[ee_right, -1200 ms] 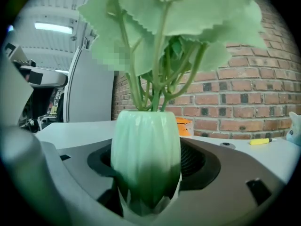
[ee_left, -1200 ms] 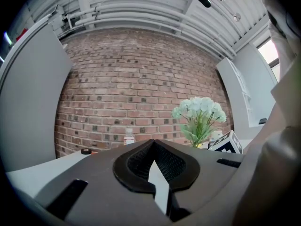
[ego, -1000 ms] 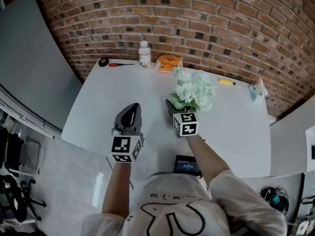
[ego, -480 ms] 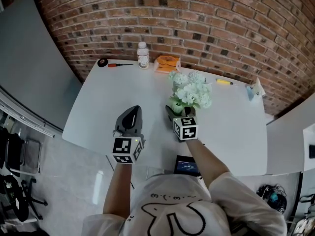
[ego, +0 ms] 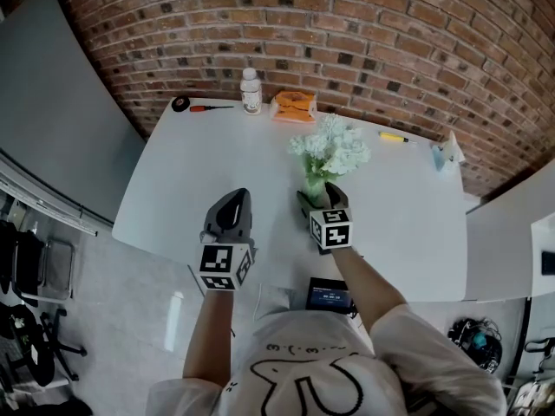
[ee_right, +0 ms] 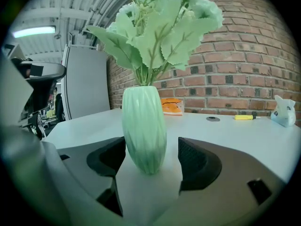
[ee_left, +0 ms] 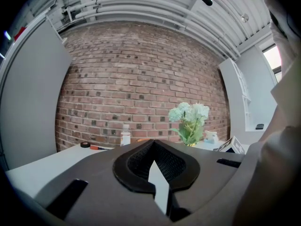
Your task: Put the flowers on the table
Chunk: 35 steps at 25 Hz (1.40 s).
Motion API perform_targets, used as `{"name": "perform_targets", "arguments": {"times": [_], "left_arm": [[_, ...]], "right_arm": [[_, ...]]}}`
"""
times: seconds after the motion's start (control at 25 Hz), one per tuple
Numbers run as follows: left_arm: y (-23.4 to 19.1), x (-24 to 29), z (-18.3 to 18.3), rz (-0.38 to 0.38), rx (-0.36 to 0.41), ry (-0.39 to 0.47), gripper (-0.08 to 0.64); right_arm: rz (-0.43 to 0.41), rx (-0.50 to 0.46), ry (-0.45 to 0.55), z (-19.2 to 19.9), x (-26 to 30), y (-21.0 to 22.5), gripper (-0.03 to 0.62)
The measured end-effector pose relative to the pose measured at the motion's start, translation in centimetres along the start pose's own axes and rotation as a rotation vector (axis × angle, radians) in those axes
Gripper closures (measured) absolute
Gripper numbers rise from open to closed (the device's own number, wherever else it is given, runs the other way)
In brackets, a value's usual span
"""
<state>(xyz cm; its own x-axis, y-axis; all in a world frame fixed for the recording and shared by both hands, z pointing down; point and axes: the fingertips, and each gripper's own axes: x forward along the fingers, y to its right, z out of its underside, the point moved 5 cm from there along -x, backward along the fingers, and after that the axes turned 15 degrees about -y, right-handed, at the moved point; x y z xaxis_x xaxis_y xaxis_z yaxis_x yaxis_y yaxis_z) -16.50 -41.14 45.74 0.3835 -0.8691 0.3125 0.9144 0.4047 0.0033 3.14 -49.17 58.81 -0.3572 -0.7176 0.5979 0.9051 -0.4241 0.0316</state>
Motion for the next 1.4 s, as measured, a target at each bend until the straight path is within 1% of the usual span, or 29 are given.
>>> {"name": "perform_targets", "arguments": {"times": [0.16,0.36,0.52,0.72,0.88,1.12,1.4], "left_arm": [[0.5,-0.7,0.4,0.002,-0.013,-0.012,0.549],[1.4,-1.6,0.8,0.007,-0.019,-0.029,0.551],[2.0,-2.4,1.0,0.011,-0.022,-0.039,0.549],[2.4,-3.3,1.0,0.017,-0.026,-0.036,0.549],[2.6,-4.0,1.4,0.021,-0.034,-0.030,0.549],[2.4,-5.0,1.0,0.019,-0.056,0.001,0.551],[2.5,-5.9,-0.8,0.033,-0.043,0.064,0.549]], "right_arm": [[0.006,0.003,-0.005,0.8,-1.0,0.1,0.304],[-0.027,0.001,-0.005,1.9,-2.6,0.0,0.304],[-0.029,0.002,-0.001,2.7,-4.3,0.3,0.304],[-0.048,0.004,0.060,1.6,-6.8,0.2,0.305],[-0.036,-0.016,0.095,0.6,-9.0,0.0,0.305],[-0.056,-0.018,0.153,-0.5,-12.9,-0.9,0.307],[-0.036,-0.135,0.224,-2.6,-18.4,-3.2,0.308]]}}
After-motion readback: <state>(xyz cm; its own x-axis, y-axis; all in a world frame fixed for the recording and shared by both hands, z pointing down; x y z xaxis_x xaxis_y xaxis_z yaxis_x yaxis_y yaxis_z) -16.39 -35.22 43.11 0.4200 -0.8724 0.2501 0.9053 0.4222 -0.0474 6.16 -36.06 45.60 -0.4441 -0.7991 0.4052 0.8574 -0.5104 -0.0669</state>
